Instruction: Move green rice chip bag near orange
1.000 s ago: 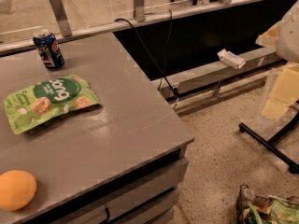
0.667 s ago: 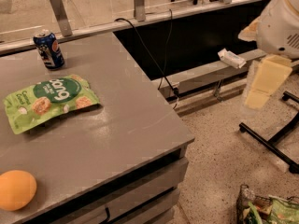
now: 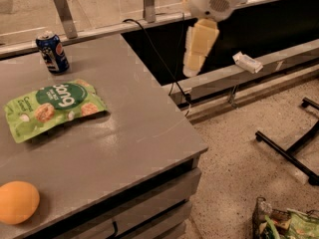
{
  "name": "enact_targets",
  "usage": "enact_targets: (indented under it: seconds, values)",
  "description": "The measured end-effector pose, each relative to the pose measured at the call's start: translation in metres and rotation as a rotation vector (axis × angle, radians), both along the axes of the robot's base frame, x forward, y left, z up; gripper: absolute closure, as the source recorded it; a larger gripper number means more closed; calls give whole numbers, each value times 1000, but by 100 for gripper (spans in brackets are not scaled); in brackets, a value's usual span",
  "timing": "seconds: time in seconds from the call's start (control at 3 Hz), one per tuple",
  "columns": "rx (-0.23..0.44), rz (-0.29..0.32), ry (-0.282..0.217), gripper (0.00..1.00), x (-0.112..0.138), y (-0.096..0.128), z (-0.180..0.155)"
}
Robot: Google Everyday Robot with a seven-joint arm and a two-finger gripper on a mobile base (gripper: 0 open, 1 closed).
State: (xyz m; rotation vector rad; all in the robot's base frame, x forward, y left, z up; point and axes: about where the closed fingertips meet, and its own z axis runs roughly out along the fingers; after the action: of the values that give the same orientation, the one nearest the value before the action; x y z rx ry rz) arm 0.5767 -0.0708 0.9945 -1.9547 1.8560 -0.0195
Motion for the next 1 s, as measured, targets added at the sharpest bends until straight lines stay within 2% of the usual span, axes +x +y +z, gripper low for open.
enact_targets:
  seconds: [0.33,0.67,1.0]
  values:
    - [76,126,-15,0,36,78,-1]
    - [164,246,-28,0,54,147,-13]
    - [164,247,-28,0,54,148,-14]
